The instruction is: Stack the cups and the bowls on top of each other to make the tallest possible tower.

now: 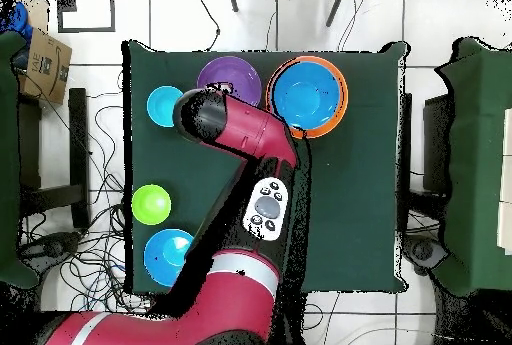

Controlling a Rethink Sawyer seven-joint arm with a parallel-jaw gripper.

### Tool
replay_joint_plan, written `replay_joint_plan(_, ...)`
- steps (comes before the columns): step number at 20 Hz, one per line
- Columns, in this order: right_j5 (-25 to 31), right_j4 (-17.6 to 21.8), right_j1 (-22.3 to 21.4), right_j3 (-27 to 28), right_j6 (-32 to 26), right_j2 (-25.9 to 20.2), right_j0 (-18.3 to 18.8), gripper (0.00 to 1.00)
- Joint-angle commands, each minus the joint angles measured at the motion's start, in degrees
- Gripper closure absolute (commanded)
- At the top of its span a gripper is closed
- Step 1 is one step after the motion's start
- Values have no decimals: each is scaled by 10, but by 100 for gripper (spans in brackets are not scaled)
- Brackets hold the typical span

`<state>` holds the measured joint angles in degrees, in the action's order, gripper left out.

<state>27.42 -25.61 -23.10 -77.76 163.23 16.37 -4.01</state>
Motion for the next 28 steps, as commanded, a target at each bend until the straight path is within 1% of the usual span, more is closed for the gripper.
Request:
replay_joint_plan(1,273,101,46,130,-23,43,-18,0)
replay_joint_plan(5,267,103,38,114,-13,32,-22,0)
replay_joint_plan(7,249,109,37,105,-26,21,-17,0)
replay_joint_plan(8,222,112,38,94,-32,16,-16,0)
replay_joint_plan(11,192,122,39,79,-33,9,-17,0)
replay_joint_plan(12,171,129,39,74,-39,6,-16,0)
replay_joint_plan(15,160,133,38,69,-43,-2,-13,0)
replay_joint_plan(19,143,125,36,54,-28,-16,-12,0)
replay_joint_plan(23,112,116,36,35,-19,-28,-10,0)
replay_joint_plan(28,57,95,33,2,1,-51,-4,0)
